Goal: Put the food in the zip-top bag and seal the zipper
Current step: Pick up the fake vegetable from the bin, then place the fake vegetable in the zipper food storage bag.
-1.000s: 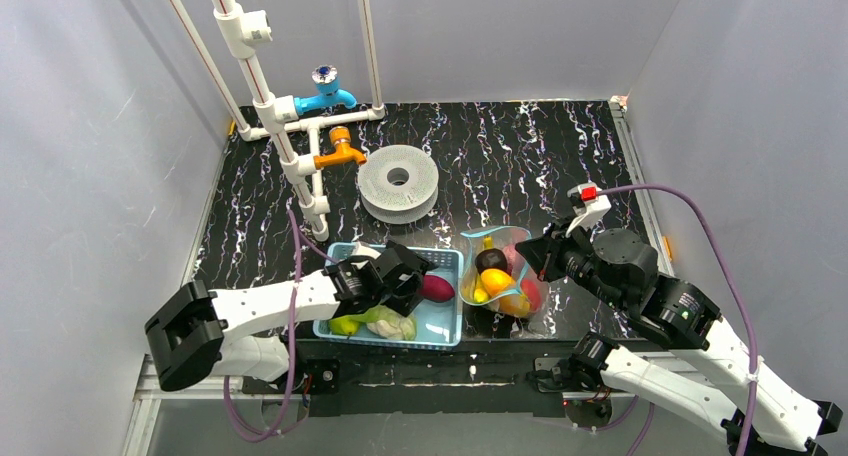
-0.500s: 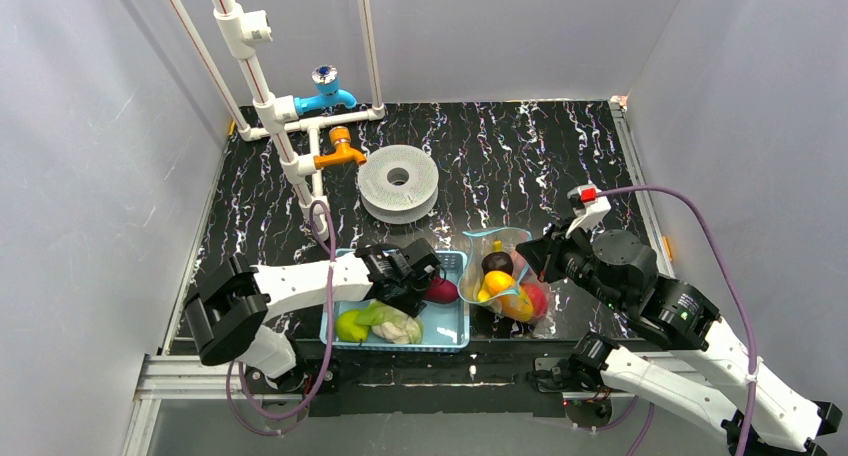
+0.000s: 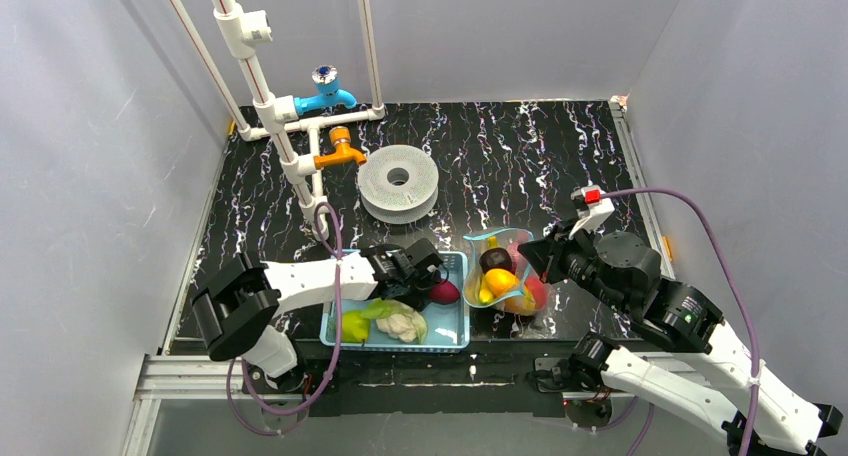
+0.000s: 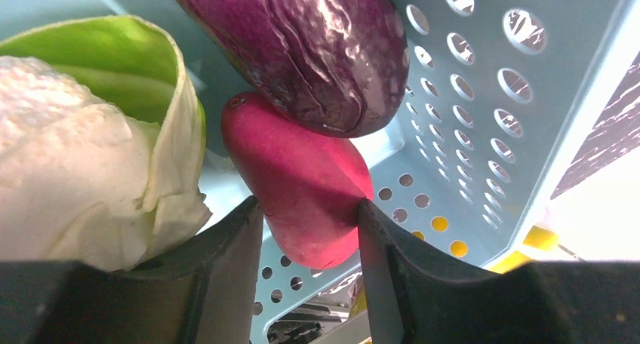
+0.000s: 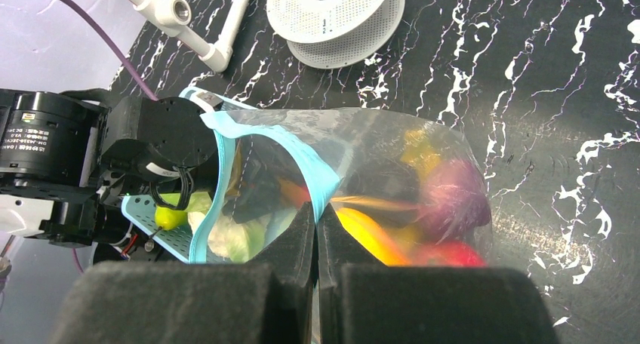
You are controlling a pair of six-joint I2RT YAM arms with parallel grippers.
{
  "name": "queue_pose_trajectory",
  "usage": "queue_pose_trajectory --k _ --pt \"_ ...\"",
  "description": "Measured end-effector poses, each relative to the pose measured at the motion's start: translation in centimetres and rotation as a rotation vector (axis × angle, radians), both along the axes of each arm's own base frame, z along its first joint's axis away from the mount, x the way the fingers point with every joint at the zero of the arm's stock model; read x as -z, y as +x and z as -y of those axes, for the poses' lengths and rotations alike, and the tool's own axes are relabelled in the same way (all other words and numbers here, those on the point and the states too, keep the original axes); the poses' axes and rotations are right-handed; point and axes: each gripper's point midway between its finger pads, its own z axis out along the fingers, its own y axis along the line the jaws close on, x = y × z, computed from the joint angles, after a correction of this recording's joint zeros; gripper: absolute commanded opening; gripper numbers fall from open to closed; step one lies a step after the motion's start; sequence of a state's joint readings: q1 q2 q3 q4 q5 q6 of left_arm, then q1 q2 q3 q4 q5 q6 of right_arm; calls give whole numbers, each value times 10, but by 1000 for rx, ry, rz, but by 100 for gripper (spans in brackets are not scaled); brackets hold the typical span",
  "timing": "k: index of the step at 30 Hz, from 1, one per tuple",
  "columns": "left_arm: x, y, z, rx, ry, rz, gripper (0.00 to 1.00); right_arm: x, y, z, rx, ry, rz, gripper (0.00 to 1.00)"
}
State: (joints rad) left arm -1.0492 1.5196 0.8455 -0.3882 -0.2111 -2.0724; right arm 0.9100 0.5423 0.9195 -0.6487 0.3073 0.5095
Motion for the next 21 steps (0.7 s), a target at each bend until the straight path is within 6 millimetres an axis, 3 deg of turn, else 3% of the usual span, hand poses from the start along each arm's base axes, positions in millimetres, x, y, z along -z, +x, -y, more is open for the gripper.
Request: queue_pose_trajectory --k 5,7,9,12,15,21 --pt "-4 -5 -10 -4 6 4 6 -1 -1 1 0 4 3 1" --pt "-16 -10 -28 -15 41 10 3 0 0 0 0 1 0 1" --pt "-36 -15 -44 -22 45 35 0 2 1 -1 -1 -5 -5 1" --pt "-67 -13 -48 0 -38 121 0 4 1 -4 -6 -14 -15 1" --pt "-93 -14 -46 137 -141 280 0 7 1 -7 -16 -19 -27 1" --pt "-166 -26 -28 451 -306 614 3 11 2 -14 -36 -26 -47 1"
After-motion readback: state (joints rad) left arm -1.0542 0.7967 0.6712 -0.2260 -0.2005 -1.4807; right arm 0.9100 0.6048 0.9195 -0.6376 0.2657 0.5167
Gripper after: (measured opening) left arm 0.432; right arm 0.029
